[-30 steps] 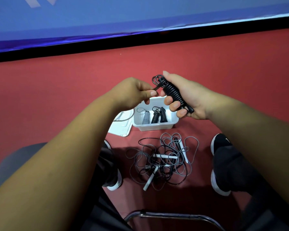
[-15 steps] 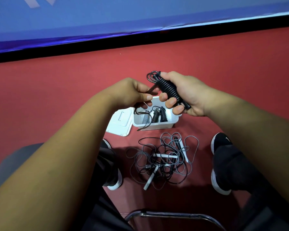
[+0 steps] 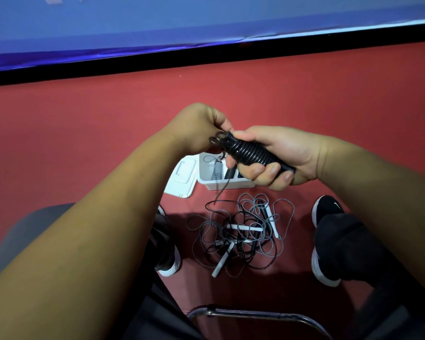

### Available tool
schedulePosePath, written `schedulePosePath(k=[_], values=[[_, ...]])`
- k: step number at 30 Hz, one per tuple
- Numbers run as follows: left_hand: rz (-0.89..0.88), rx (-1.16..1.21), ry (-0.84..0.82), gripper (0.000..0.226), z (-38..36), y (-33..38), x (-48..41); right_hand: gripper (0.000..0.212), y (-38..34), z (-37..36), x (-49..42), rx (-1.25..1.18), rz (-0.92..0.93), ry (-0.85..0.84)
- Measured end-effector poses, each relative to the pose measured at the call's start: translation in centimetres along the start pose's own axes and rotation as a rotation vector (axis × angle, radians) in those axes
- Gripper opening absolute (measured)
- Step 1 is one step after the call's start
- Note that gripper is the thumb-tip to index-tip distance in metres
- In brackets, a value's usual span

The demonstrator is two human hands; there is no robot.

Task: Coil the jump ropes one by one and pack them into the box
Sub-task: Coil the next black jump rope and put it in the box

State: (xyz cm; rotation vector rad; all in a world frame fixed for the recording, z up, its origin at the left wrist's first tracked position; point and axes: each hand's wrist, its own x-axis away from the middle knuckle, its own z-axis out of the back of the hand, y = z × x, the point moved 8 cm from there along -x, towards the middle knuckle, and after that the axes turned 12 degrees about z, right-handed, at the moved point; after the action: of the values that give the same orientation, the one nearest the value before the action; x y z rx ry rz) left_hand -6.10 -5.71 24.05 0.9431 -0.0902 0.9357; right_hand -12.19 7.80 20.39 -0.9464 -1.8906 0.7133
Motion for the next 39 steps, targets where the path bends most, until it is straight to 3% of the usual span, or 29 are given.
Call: schedulePosePath(k=[3, 6, 9, 13, 17, 20, 26, 29, 33, 39], values=[[-0.084, -0.044, 0.042, 0.02, 0.4, 1.2, 0.6, 0.059, 0.5, -0.3, 0.2, 0.056, -0.065, -0.065], [-0.123, -0.011, 0.064, 0.014, 1.1, 1.8, 1.1, 0.05, 0.7, -0.3, -0.2, 0.067, -0.077, -0.055], [-0.181, -0.018, 0.162, 0.012, 2.1, 2.6, 1.6, 0.042, 0.6, 0.6, -0.8, 0.076, -0.036, 0.061], [-0.244, -0.13, 0.294, 0.016, 2.7, 3.2, 1.8, 0.051, 0.1, 2.5, -1.6, 0.133, 0.032, 0.241], [-0.245, -0.252, 0.318, 0.017, 2.6, 3.3, 1.4, 0.059, -0.5, 4.8, -2.1, 0.156, 0.135, 0.458], [-0.233, -0.343, 0.293, 0.018, 1.8, 3.4, 1.1, 0.047, -0.9, 5.5, -2.1, 0.099, 0.209, 0.559], [-0.006, -0.424, 0.281, 0.026, 1.0, 1.3, -0.3, 0.04, -1.5, 5.1, -1.9, 0.055, 0.306, 0.594], [0.064, -0.244, 0.168, 0.021, 0.2, -0.1, -0.5, 0.037, -1.9, 5.0, -1.6, 0.09, 0.336, 0.61], [0.073, 0.091, 0.024, 0.03, -0.3, -0.8, -0.5, 0.038, -2.7, 5.9, -1.2, 0.168, 0.362, 0.667], [-0.059, 0.089, -0.048, 0.009, 0.4, -0.3, -0.4, 0.04, -3.1, 6.7, -0.4, 0.207, 0.395, 0.749]])
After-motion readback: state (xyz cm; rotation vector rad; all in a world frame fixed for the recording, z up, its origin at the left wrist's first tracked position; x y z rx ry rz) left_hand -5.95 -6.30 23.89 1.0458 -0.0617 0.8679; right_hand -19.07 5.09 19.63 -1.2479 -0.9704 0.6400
